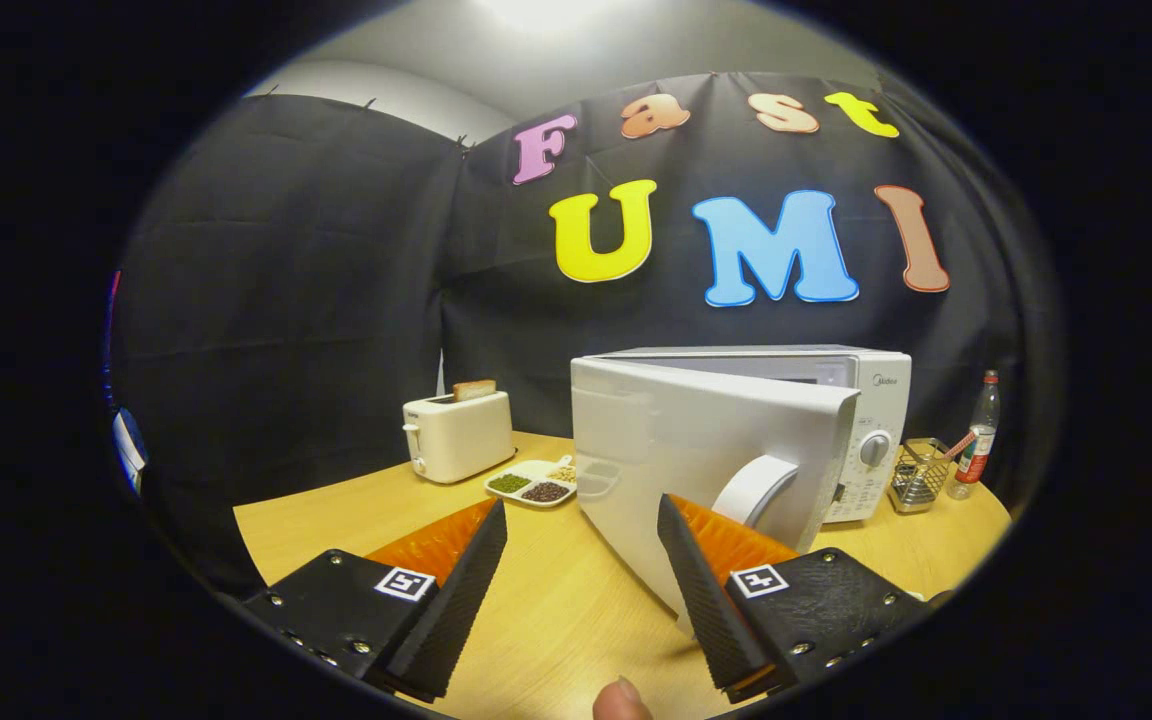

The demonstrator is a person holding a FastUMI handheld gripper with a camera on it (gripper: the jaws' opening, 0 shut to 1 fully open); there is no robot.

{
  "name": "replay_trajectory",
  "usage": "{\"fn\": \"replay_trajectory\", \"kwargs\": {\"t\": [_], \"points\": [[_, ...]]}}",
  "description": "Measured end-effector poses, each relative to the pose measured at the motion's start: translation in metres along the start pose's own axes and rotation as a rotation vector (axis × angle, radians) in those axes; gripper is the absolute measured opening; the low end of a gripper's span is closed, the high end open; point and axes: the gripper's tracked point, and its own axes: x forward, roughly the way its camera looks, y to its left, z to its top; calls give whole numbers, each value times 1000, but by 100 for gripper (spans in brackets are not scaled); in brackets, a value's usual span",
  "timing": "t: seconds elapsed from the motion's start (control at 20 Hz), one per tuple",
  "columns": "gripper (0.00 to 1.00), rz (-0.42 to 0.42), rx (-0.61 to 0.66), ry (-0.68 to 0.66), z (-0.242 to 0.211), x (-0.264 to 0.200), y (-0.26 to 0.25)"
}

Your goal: Open the microwave, put the food inside, and close the microwave door.

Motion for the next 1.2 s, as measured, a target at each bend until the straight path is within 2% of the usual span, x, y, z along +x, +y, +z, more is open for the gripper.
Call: {"fn": "replay_trajectory", "kwargs": {"t": [0.05, 0.15, 0.2, 0.25, 0.3, 0.45, 0.6, 0.8, 0.85, 1.2], "points": [[91, -46, -9, 3, -1, 4, -15], [74, -172, -12, 4, -4, 8, -49], [54, -208, 0, -1, -4, 11, -59], [45, -236, 15, -1, -5, 14, -68], [33, -271, 11, -2, -4, 18, -79], [10, -303, 23, 8, -4, 29, -105], [6, -320, 56, 33, -4, 50, -123], [6, -434, 64, 10, 5, 69, -156], [3, -454, 56, 18, 7, 75, -163], [1, -521, 71, 41, 4, 113, -197]]}}
